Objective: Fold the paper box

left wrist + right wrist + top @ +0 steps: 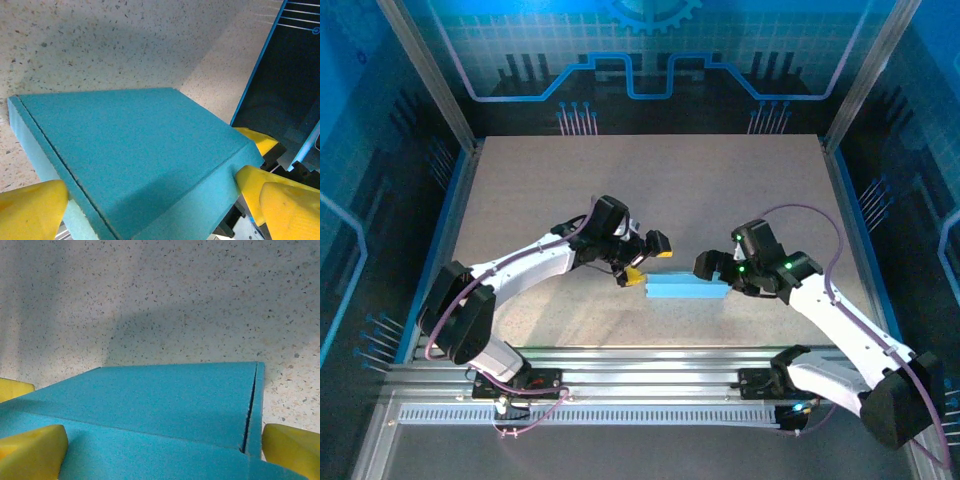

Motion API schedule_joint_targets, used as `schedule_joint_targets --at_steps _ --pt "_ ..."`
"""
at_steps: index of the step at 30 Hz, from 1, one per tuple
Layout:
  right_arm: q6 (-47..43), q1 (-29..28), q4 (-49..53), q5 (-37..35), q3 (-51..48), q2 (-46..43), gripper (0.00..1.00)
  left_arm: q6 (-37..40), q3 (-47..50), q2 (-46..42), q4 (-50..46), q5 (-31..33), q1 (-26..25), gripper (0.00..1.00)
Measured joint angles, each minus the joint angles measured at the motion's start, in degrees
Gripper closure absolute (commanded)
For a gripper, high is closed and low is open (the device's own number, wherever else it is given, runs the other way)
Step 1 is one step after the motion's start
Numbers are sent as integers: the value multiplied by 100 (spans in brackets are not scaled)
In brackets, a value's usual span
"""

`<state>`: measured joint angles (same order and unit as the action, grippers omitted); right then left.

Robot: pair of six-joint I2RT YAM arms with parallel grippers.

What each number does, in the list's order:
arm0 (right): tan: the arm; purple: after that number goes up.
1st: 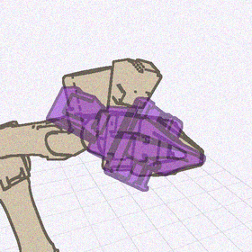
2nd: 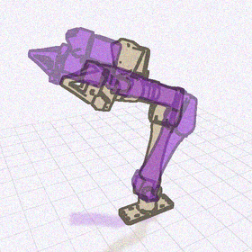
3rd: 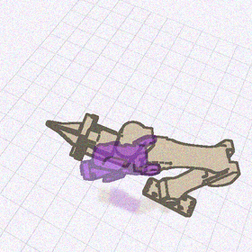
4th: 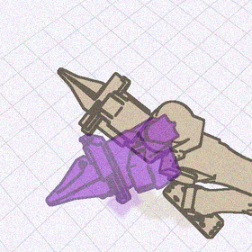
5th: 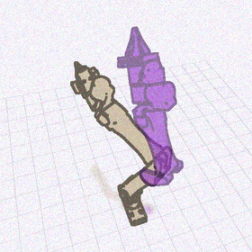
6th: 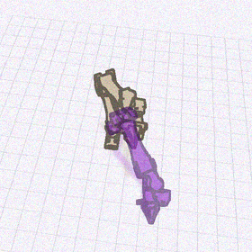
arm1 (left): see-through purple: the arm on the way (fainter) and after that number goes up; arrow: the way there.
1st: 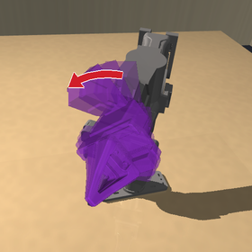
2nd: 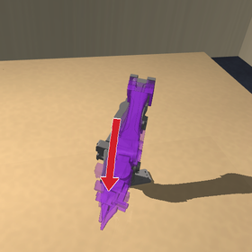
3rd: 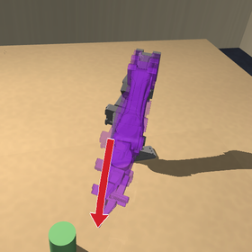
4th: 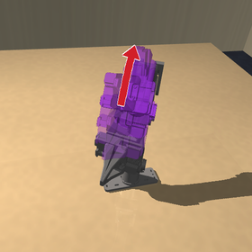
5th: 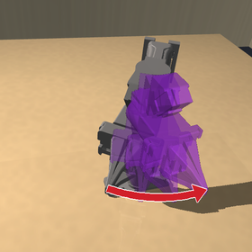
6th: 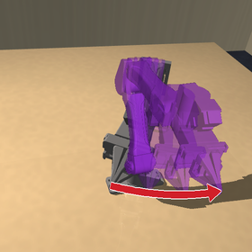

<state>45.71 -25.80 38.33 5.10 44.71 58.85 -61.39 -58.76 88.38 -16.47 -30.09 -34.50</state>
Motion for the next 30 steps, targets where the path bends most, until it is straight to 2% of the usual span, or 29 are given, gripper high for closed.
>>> schedule_joint_targets --at_steps 23,30 --pt "-7 313 -151 -20 153 114 0 341 -175 214 -90 -39 103 1" --pt "-354 380 -184 2 155 7 0 717 -358 210 -435 46 164 1"
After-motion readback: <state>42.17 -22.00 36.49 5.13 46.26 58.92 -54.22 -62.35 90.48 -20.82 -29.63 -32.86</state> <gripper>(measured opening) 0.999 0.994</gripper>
